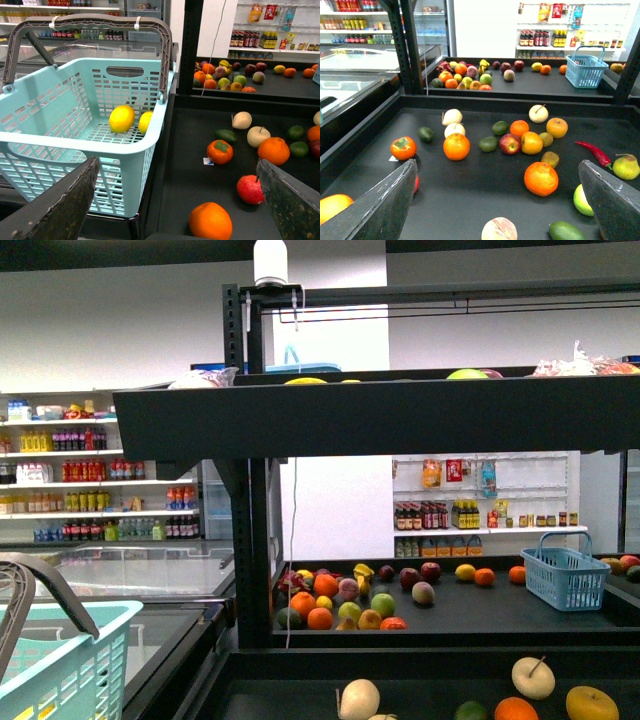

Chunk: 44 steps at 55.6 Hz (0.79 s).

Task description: Pick lemon from shelf

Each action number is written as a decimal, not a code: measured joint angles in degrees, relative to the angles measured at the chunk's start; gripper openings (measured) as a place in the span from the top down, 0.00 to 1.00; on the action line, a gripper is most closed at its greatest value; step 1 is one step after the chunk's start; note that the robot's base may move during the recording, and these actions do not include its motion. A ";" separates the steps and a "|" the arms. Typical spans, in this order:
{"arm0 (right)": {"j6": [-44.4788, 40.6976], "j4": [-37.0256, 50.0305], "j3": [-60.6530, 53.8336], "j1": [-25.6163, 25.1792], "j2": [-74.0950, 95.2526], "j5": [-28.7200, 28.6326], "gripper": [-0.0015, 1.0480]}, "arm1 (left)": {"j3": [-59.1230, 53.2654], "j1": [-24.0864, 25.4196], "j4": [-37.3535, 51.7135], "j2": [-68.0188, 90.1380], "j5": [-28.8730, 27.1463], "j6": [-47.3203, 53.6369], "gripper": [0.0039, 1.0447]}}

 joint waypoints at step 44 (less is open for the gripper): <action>0.00 0.00 0.00 0.00 0.00 0.00 0.07 | 0.00 0.00 0.00 0.00 0.00 0.00 0.08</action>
